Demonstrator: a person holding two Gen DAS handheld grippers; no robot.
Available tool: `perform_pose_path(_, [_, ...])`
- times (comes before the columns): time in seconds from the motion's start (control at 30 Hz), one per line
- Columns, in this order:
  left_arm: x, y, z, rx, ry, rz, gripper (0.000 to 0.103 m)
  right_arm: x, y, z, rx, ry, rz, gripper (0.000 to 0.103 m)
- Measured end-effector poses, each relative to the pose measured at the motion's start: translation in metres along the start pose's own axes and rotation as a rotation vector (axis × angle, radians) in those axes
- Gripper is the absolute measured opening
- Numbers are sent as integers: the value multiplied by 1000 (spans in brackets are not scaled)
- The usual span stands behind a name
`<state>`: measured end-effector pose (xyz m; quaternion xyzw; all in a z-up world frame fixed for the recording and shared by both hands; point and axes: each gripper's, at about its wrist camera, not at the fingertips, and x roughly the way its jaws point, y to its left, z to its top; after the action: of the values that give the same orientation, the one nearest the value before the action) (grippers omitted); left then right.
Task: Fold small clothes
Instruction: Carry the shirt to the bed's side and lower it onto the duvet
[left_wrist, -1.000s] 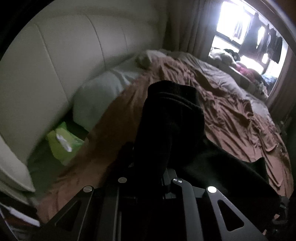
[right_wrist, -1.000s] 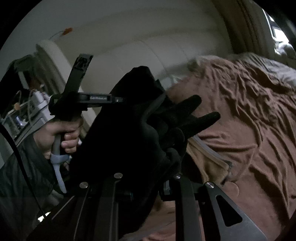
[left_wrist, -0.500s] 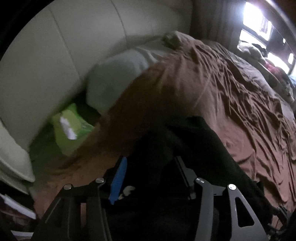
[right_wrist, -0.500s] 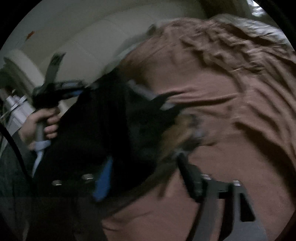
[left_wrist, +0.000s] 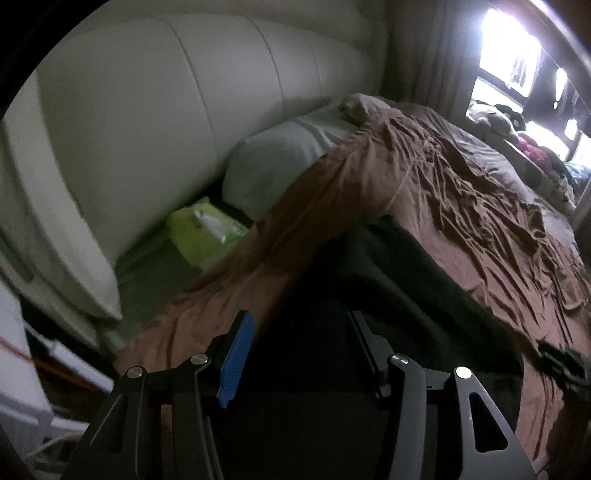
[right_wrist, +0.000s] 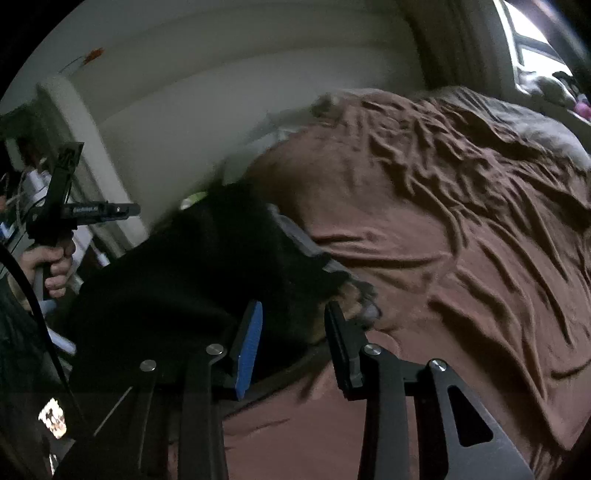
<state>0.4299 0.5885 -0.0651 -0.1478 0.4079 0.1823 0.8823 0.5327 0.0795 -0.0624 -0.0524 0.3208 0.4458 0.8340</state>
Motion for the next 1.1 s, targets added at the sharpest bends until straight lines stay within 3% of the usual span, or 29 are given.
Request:
perform_pose_path(0.17, [-5,5,-30,18,20,-39,53,11,30,3,-82,30,29,33])
perform_pose_path(0.23, [-3,5,-40,21,37,-41,47,22,37,5,-101,47,25,33])
perform_pose_path(0.33, [8,5,-55,40,83,-9,41,39,39,3,-117,77,17,33])
perform_pose_path(0.53, [24,16,-83,76,120,87,40,69,11,1,-128,142,-46,30])
perform_pose_path(0.57, [23,16,-86,75,118,92,40,70,9,0,-124,155,-85,30])
perform_pose_path(0.7, [2,11,-91,62,81,114,40,54,10,5,-109,150,-80,30])
perform_pose_path(0.9, [-31,-4,-103,27,22,28,40,29,36,16,-119,100,-2,32])
perform_pose_path(1.1, [-46,-28,-123,26,9,-106,38,25,83,2,-210,132,114,33])
